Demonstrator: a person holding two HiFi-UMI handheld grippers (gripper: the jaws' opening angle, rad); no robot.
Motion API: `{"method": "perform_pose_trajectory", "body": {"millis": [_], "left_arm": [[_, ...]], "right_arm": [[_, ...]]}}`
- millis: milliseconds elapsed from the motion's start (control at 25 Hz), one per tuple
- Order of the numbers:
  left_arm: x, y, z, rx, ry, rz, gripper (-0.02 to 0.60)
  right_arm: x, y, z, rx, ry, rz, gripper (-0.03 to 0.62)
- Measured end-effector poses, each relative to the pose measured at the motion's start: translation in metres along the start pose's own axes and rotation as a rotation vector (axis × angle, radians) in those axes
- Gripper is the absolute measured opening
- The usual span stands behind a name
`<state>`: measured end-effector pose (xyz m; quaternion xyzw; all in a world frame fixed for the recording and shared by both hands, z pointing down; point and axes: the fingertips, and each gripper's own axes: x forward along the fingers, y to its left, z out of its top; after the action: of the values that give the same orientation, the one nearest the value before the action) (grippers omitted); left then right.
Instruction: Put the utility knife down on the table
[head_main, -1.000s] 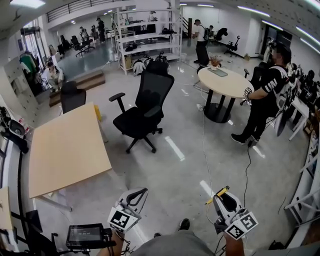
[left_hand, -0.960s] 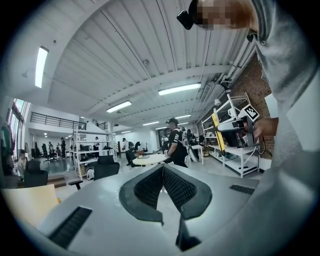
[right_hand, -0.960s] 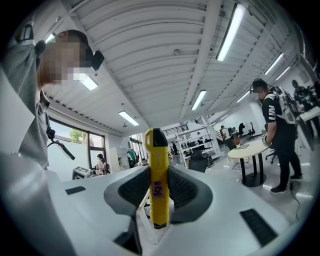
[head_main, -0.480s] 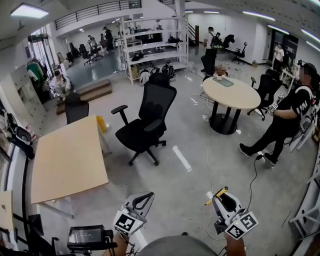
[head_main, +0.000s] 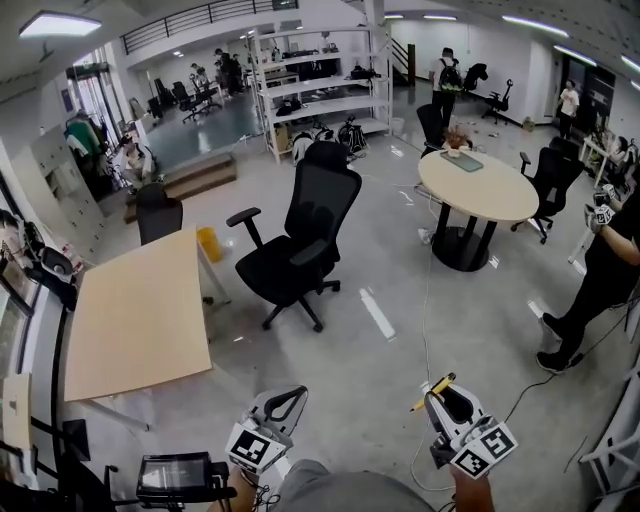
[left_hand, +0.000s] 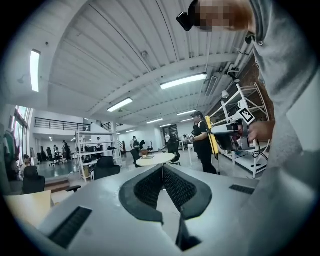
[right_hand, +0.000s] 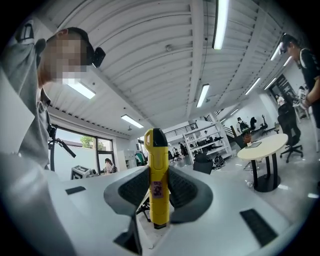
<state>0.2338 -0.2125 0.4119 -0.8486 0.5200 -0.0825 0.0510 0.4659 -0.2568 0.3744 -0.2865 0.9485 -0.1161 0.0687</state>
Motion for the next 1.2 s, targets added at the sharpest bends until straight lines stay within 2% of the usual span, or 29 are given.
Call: {"method": "perform_pose_trajectory", "body": {"millis": [280,480,640,880,1040,1200], "left_arm": [[0.042,0.041,-0.010,0.003,0.021,-0.007,0.005],[0.063,0.089,-0.008,0.003,0.003,-0.011,0.005],[0.077,0.119,-0.002,0.033,-0.029,-0.033,0.005],[0.082,0.175,-0.020,0.017,-0.024,-0.025,0.005],[0.090,0.191,-0.030,0.023,-0.016,-0.033,0.005],[0.102,0.202,-0.025,-0.010,-0.013,0.003,0.005]], "right_arm": [[0.046,-0.037,0.000,0.014,0.011,-0.010,0.117],[0.089,-0.044,0.010,-0.003,0.001,-0.014,0.117],[0.121,-0.055,0.012,-0.012,-0.010,-0.038,0.117],[0.172,-0.062,0.012,-0.043,-0.027,-0.060,0.117],[0.191,-0.067,0.011,-0.050,-0.008,-0.059,0.117],[0.209,-0.079,0.016,-0.041,0.011,-0.026,0.117]]}}
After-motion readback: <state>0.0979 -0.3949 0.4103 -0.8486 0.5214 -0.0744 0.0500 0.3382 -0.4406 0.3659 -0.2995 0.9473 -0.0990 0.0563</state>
